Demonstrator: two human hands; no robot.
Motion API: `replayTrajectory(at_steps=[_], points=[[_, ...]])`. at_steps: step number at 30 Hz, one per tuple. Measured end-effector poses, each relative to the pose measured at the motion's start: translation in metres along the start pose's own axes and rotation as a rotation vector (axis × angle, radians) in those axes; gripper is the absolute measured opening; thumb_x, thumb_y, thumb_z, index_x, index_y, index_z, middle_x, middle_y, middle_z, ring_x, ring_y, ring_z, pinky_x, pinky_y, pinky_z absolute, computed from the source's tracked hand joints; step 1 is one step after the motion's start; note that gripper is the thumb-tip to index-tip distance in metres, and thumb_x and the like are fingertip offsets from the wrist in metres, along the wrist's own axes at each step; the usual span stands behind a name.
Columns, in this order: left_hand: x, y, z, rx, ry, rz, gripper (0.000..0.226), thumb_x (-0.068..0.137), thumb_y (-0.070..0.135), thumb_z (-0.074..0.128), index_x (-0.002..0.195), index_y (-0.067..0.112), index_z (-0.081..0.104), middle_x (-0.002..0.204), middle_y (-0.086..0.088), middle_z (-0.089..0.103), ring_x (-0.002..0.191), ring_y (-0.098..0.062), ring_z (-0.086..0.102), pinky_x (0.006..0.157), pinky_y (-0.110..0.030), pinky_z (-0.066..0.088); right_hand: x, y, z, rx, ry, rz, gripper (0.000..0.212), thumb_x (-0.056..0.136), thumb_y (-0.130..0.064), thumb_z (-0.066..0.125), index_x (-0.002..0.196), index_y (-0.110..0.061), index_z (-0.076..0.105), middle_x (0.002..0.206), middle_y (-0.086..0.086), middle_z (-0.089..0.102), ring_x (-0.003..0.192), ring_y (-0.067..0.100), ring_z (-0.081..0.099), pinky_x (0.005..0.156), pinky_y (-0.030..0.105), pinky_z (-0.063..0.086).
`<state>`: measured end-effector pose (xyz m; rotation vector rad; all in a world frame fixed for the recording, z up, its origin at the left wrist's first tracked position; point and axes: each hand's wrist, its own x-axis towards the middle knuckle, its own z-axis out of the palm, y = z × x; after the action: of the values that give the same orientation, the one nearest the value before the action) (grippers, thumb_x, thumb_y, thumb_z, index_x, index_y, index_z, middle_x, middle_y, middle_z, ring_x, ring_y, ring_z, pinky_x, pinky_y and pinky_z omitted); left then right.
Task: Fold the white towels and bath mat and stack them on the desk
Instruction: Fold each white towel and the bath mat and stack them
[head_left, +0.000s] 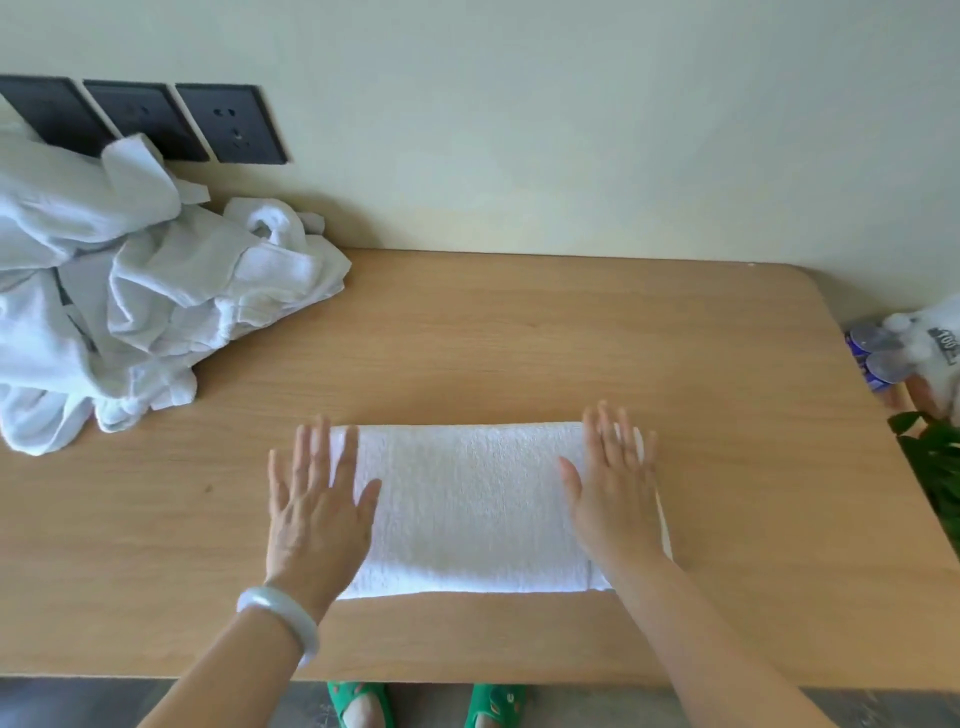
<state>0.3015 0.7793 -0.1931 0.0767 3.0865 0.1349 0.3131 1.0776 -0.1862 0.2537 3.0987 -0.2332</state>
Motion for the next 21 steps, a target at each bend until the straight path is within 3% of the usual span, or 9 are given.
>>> replayTrajectory(at_steps=[2,4,7,11,14,16,18,21], points=[[0.016,0.009,0.003,0.015,-0.044,0.095,0.065,0.098,0.052,0.015,0.154,0.019,0.02,0.163,-0.006,0.013,0.15,-0.026,0.006,0.12,-0.053,0.008,0.01,-0.023,0.007,0.003,-0.023,-0.139,0.07,0.097,-0.051,-0.006,0.153,-0.013,0.013,0.161,0.004,0.008,0.149,0.02,-0.001,0.119,0.046,-0.003],[0.023,0.008,0.014,-0.006,-0.093,0.076,0.065,0.097,0.055,0.007,0.155,0.026,0.01,0.163,0.002,0.009,0.15,-0.019,-0.001,0.12,-0.053,0.002,0.013,-0.023,0.019,-0.007,-0.091,-0.172,0.071,0.095,-0.054,-0.009,0.154,-0.017,0.003,0.162,0.002,-0.001,0.148,0.015,-0.011,0.12,0.044,-0.006],[0.018,0.003,0.023,-0.054,-0.064,-0.013,0.063,0.097,0.055,0.006,0.155,0.03,0.01,0.163,0.005,0.009,0.15,-0.012,-0.004,0.12,-0.052,-0.001,0.008,0.006,0.028,-0.068,-0.13,-0.074,0.07,0.092,-0.056,-0.011,0.153,-0.021,-0.009,0.161,-0.003,-0.013,0.145,0.009,-0.023,0.119,0.039,-0.013],[0.016,0.005,0.02,-0.106,-0.036,-0.047,0.062,0.099,0.055,0.008,0.155,0.03,0.01,0.163,0.001,0.005,0.15,-0.011,-0.007,0.121,-0.048,-0.004,0.005,0.022,0.023,-0.077,-0.112,0.04,0.075,0.091,-0.057,-0.011,0.154,-0.017,-0.005,0.161,-0.002,-0.008,0.146,0.011,-0.016,0.119,0.04,-0.01],[0.012,-0.003,0.012,-0.216,-0.105,-0.166,0.062,0.098,0.058,0.013,0.154,0.035,-0.003,0.163,0.002,-0.011,0.149,-0.014,-0.015,0.12,-0.044,-0.01,0.008,0.023,0.022,-0.041,-0.152,0.047,0.08,0.084,-0.062,-0.021,0.151,-0.02,-0.014,0.16,-0.003,-0.016,0.145,0.01,-0.02,0.119,0.041,-0.011],[0.005,-0.011,0.003,-0.31,-0.18,-0.277,0.065,0.098,0.057,0.022,0.153,0.037,-0.007,0.163,-0.001,-0.012,0.15,-0.018,-0.012,0.122,-0.043,-0.005,0.008,0.026,0.015,-0.022,-0.201,0.039,0.081,0.08,-0.066,-0.022,0.149,-0.021,-0.02,0.157,-0.005,-0.022,0.144,0.01,-0.023,0.119,0.041,-0.012],[-0.003,-0.015,-0.007,-0.376,-0.21,-0.334,0.07,0.098,0.051,0.034,0.155,0.032,-0.003,0.163,-0.003,0.0,0.15,-0.021,0.0,0.121,-0.041,0.006,0.003,0.029,0.006,0.024,-0.203,0.052,0.075,0.091,-0.063,0.001,0.151,-0.021,-0.016,0.158,-0.004,-0.018,0.146,0.013,-0.018,0.12,0.04,-0.009],[-0.009,-0.01,-0.023,-0.485,-0.127,-0.438,0.068,0.094,0.03,0.056,0.151,0.012,0.022,0.148,-0.013,0.035,0.137,-0.031,0.03,0.112,-0.043,0.026,-0.008,0.029,-0.013,0.297,-0.078,0.309,0.072,0.096,-0.041,0.049,0.153,-0.012,0.016,0.159,0.009,0.018,0.145,0.028,0.017,0.118,0.04,0.015]])
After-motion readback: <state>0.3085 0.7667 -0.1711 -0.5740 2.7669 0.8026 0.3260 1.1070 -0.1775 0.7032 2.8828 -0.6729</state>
